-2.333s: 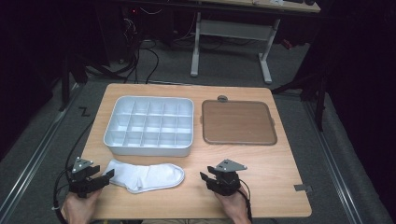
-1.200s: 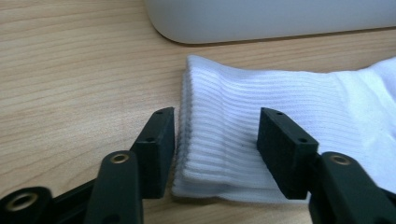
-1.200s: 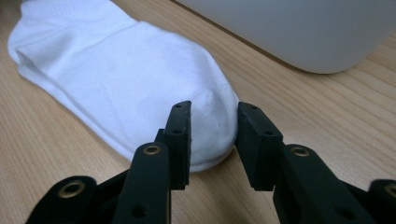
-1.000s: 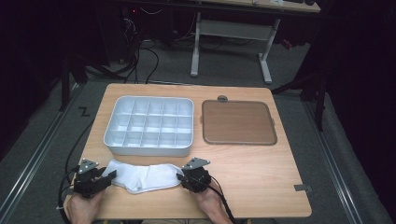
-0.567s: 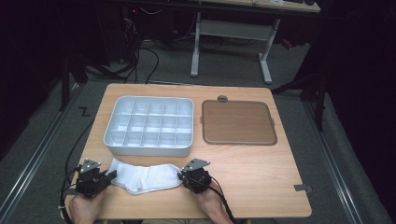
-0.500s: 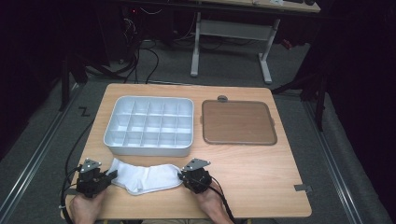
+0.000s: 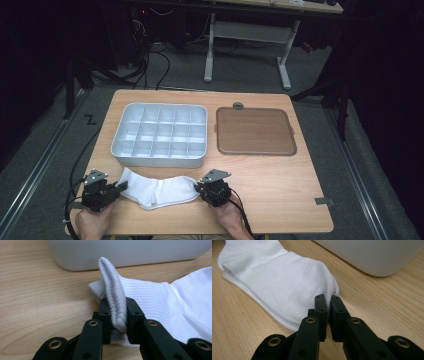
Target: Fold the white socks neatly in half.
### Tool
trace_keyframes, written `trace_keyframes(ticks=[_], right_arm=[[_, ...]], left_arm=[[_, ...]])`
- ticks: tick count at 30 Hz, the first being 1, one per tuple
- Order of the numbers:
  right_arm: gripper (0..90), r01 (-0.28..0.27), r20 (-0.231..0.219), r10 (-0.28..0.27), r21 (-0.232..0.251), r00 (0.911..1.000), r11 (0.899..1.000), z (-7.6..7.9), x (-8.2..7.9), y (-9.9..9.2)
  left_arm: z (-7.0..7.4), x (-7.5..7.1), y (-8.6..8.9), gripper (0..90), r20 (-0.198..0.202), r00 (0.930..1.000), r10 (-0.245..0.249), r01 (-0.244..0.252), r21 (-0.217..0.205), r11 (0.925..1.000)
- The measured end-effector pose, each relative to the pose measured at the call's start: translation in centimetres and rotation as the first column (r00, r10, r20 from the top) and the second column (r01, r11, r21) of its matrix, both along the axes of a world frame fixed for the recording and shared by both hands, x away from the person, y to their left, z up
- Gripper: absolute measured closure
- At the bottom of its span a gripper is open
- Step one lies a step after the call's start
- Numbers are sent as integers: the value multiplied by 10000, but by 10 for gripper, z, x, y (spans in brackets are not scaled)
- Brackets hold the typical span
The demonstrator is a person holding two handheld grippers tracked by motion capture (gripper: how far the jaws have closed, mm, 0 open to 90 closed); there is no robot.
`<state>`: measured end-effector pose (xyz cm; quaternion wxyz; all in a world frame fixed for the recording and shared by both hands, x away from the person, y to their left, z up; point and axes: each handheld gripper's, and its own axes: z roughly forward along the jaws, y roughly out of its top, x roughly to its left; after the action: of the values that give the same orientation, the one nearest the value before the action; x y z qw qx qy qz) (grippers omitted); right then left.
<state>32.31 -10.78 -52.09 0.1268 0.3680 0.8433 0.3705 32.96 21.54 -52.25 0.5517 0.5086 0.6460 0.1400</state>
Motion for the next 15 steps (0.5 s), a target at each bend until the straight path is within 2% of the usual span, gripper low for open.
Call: trace_keyframes(ticks=[15], right_arm=[[860,332,153,-332,-40,9993,9994,10,-4,-26]], left_arm=[[17,-3,-24,777,358,9969,-701,717,-429,9965]])
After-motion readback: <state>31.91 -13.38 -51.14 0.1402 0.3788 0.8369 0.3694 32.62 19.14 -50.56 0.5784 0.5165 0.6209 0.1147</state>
